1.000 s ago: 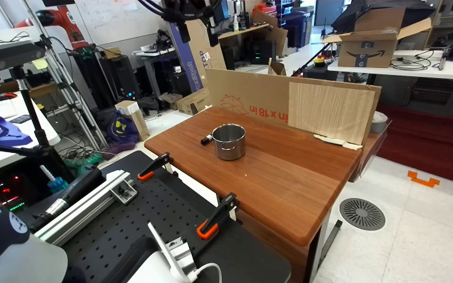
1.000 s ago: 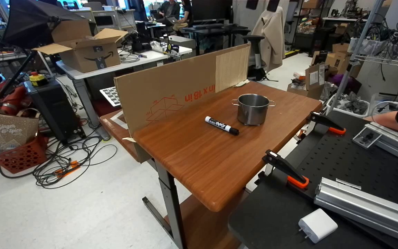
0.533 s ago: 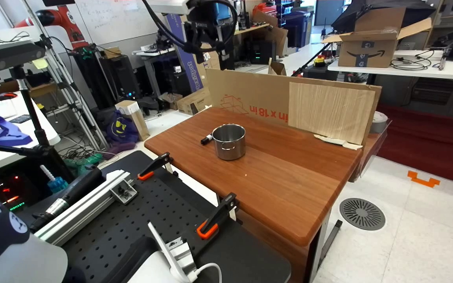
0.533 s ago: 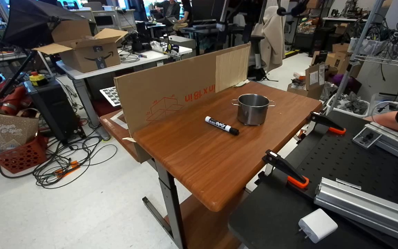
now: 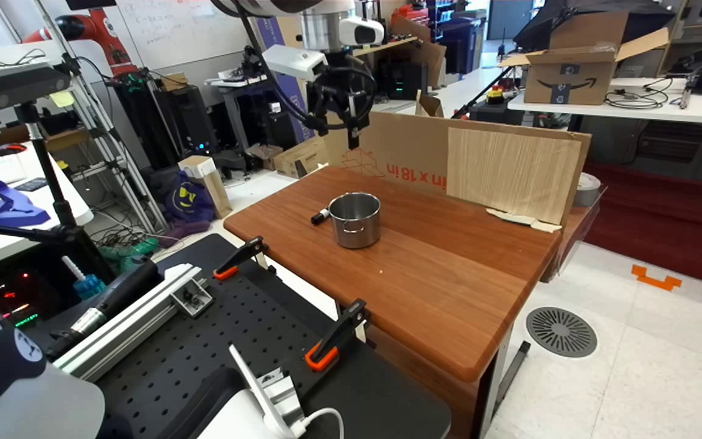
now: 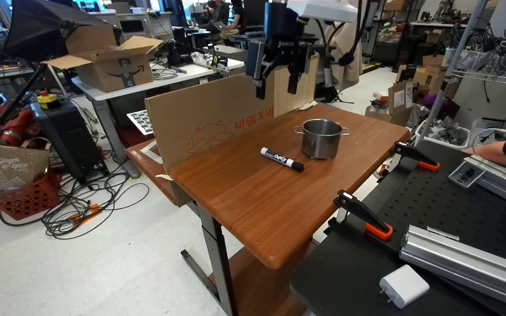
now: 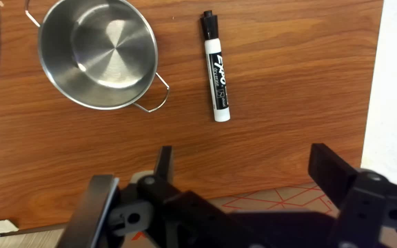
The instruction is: Put the marker in the pot
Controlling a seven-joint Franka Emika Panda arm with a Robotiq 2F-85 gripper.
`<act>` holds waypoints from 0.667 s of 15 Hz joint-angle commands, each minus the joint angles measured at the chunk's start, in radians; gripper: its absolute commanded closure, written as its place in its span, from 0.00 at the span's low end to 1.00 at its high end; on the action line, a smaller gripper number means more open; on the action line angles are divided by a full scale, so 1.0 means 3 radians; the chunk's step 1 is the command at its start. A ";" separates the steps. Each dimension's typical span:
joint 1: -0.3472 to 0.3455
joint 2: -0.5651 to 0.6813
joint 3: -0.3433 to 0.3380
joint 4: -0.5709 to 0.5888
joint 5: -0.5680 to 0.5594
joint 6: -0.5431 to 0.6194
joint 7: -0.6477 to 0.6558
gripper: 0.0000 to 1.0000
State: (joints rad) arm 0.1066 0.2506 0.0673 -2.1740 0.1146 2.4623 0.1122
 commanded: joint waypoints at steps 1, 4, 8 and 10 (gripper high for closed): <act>0.0047 0.0342 0.0012 0.0228 -0.0054 0.0110 0.0149 0.00; 0.0118 0.0610 -0.0011 0.0349 -0.0098 0.0196 0.0244 0.00; 0.0259 0.0901 -0.0100 0.0494 -0.0267 0.0258 0.0445 0.00; 0.0333 0.1008 -0.0151 0.0557 -0.0374 0.0292 0.0541 0.00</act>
State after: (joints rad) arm 0.1666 0.5089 0.0554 -2.0461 0.0525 2.5286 0.2235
